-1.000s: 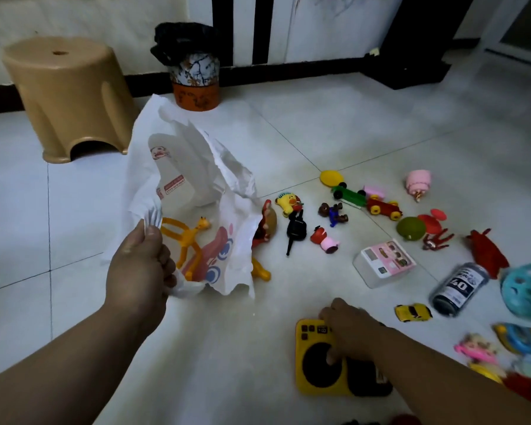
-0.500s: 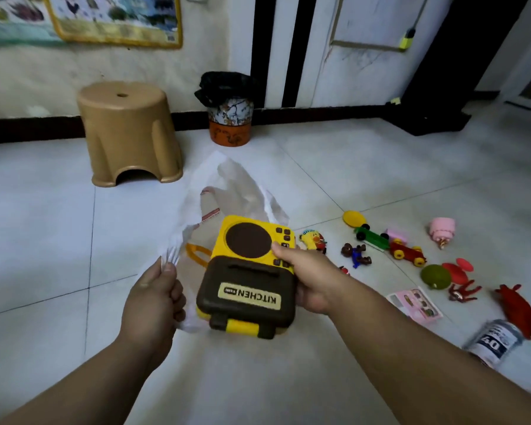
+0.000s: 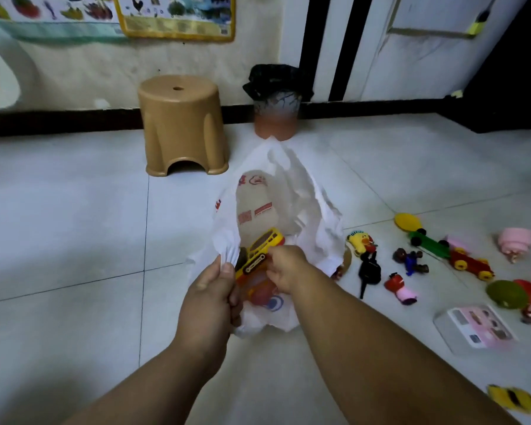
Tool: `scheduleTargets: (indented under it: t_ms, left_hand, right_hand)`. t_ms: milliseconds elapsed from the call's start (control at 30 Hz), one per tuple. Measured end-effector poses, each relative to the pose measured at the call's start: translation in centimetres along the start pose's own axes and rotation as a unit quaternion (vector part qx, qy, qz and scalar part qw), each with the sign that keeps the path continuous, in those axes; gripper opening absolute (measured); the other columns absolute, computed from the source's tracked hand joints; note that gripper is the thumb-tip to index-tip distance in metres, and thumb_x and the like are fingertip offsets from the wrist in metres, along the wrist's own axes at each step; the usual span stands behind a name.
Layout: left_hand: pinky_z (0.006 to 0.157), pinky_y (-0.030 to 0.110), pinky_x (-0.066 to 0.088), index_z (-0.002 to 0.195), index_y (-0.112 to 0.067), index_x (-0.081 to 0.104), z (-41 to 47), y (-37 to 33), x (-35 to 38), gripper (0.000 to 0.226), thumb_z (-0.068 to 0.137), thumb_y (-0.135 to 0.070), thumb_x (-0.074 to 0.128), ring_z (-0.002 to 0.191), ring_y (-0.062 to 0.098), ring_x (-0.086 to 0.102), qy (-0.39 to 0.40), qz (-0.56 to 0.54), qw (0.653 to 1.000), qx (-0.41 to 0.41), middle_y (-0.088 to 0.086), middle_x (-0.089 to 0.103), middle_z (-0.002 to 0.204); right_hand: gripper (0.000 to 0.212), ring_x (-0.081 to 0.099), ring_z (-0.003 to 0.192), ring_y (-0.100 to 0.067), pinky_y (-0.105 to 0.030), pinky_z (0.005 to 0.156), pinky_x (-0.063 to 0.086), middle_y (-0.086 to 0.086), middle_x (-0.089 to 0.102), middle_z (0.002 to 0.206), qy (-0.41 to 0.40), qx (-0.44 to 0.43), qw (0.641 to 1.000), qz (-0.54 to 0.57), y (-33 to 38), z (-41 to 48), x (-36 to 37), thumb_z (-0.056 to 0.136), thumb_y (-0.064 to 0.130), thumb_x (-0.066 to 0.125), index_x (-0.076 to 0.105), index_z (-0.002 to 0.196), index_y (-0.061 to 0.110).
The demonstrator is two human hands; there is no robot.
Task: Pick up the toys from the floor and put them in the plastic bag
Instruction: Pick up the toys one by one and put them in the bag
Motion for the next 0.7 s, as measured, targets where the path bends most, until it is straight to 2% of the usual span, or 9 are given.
scheduleTargets:
  t_ms: [100,167,267,300,333,367,433,567,700]
  left_hand:
    - [0.052,0.032,0.019,0.065,-0.017,0.039,0.1,0.1,-0.4,0.037,0.102,-0.022,0.038,0.046,0.016,0.024,-0.005,-0.005,1.000,-0.007,-0.002,0.033,0.050]
    - [0.052,0.033,0.018,0.067,-0.017,0.039,0.1,0.1,-0.5,0.035,0.102,-0.022,0.037,0.047,0.016,0.024,-0.006,-0.004,1.000,-0.012,-0.002,0.033,0.050]
    - [0.051,0.030,0.020,0.075,-0.018,0.042,-0.2,0.3,0.0,0.029,0.102,-0.023,0.036,0.048,0.016,0.025,0.005,-0.003,1.000,-0.017,-0.003,0.033,0.051]
    - [0.049,0.028,0.021,0.081,-0.019,0.044,-0.3,0.5,0.4,0.024,0.102,-0.024,0.036,0.048,0.015,0.025,0.011,-0.007,1.000,-0.022,-0.004,0.033,0.051]
    - [0.048,0.027,0.022,0.086,-0.019,0.046,-0.5,0.8,0.7,0.020,0.102,-0.024,0.035,0.048,0.015,0.025,0.018,-0.011,0.999,-0.028,-0.005,0.033,0.050]
    - [0.047,0.027,0.023,0.088,-0.020,0.046,-0.9,1.2,1.1,0.018,0.102,-0.024,0.035,0.048,0.014,0.025,0.025,-0.013,0.999,-0.034,-0.006,0.033,0.050]
    - [0.046,0.025,0.022,0.086,-0.021,0.049,-1.4,1.7,1.7,0.022,0.103,-0.025,0.035,0.048,0.014,0.024,0.036,-0.017,0.998,-0.039,-0.006,0.033,0.051]
    - [0.049,0.027,0.022,0.074,-0.024,0.049,-2.0,2.3,2.2,0.031,0.102,-0.027,0.036,0.047,0.013,0.025,0.013,-0.016,0.999,-0.036,-0.007,0.035,0.049]
    - [0.046,0.026,0.023,0.071,-0.023,0.041,-2.0,1.5,1.8,0.032,0.102,-0.026,0.036,0.043,0.012,0.027,-0.027,-0.022,0.999,-0.009,-0.007,0.036,0.049]
  right_hand:
    - [0.055,0.058,0.097,-0.030,-0.038,0.075,0.052,-0.010,0.056,0.110,-0.041,-0.082,0.990,-0.105,2.3,-0.3,-3.6,0.084,0.013,0.053,0.041,0.137,0.019]
    - [0.062,0.056,0.103,-0.028,-0.039,0.084,0.051,-0.009,0.057,0.117,-0.074,-0.136,0.978,-0.141,4.6,-1.9,-6.9,0.084,0.019,0.056,0.035,0.143,0.022]
    - [0.079,0.053,0.112,-0.019,-0.036,0.075,0.052,0.017,0.036,0.125,-0.017,-0.174,0.976,-0.133,6.6,-5.5,-9.7,0.090,0.019,0.055,0.006,0.150,0.034]
    - [0.074,0.054,0.111,-0.018,-0.031,0.075,0.049,0.021,0.031,0.117,0.018,-0.175,0.976,-0.127,7.0,-7.2,-10.3,0.093,0.016,0.053,0.009,0.150,0.034]
    - [0.067,0.057,0.113,-0.019,-0.031,0.081,0.045,-0.013,0.025,0.137,0.042,-0.172,0.974,-0.142,6.8,-8.6,-11.2,0.095,0.016,0.052,0.016,0.150,0.033]
    - [0.061,0.058,0.111,-0.018,-0.031,0.086,0.042,0.003,0.060,0.110,0.059,-0.164,0.970,-0.167,6.4,-10.4,-12.2,0.096,0.017,0.052,0.024,0.147,0.032]
    - [0.053,0.060,0.106,-0.011,-0.027,0.085,0.043,0.007,0.060,0.119,0.063,-0.146,0.952,-0.260,4.6,-12.7,-14.8,0.093,0.018,0.057,0.038,0.141,0.029]
    - [0.048,0.057,0.103,-0.011,-0.020,0.077,0.047,0.003,0.058,0.124,0.026,-0.093,0.846,-0.525,-1.9,-13.6,-20.5,0.089,0.023,0.064,0.050,0.135,0.025]
    - [0.062,0.032,0.139,-0.021,-0.027,0.110,0.026,-0.005,0.030,0.155,0.023,-0.080,0.745,-0.662,-7.0,-10.0,-20.7,0.092,0.030,0.056,0.030,0.148,0.020]
Point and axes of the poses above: each hand's wrist, its own z-axis towards the middle knuckle, its own x-axis out of the palm, y = z × x, the point moved 10 cm from there along z, towards the middle knuckle
